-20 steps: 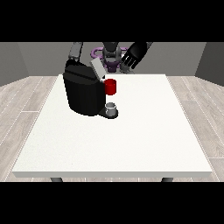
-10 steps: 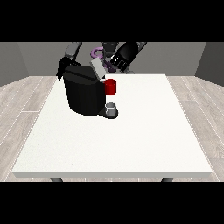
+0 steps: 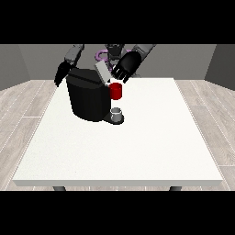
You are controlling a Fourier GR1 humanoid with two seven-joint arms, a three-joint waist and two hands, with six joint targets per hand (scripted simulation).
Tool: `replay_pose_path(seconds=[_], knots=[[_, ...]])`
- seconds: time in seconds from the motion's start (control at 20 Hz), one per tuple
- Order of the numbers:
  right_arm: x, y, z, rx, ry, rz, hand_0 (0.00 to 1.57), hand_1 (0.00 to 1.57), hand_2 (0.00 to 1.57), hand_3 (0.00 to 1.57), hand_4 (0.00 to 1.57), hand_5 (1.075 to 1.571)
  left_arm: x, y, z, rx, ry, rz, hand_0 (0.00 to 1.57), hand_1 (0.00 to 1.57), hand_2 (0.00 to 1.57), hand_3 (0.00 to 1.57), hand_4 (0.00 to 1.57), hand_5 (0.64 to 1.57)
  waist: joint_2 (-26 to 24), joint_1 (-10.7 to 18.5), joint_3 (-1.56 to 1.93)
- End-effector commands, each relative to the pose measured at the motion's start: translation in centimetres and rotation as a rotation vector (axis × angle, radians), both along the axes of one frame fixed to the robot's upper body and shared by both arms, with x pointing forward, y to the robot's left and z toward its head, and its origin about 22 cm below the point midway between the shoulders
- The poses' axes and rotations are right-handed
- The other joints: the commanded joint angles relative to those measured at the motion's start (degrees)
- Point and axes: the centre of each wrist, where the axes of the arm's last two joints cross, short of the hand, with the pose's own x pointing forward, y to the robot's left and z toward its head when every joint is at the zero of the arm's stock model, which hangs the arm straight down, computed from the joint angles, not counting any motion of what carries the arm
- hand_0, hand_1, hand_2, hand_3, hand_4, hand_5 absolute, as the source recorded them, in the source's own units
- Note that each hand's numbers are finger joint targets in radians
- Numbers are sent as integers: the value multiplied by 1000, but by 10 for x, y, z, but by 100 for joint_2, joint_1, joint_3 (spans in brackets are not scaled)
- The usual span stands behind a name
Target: Insert the coffee pod into the coffee machine and close the lid
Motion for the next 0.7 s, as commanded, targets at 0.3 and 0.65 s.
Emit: replay_pose_path(seconds=[0.3,0.65], knots=[[2,1,10,-2,-1,-18,0,0,0,0,0,1571,2,13,8,-5,10,9,1239,1239,1286,1222,429,1571,161,-78,-1],[6,-12,6,2,-17,-29,0,0,0,0,33,1571,5,-14,-4,-10,8,-13,1192,1192,1248,1202,420,1571,221,8,1]])
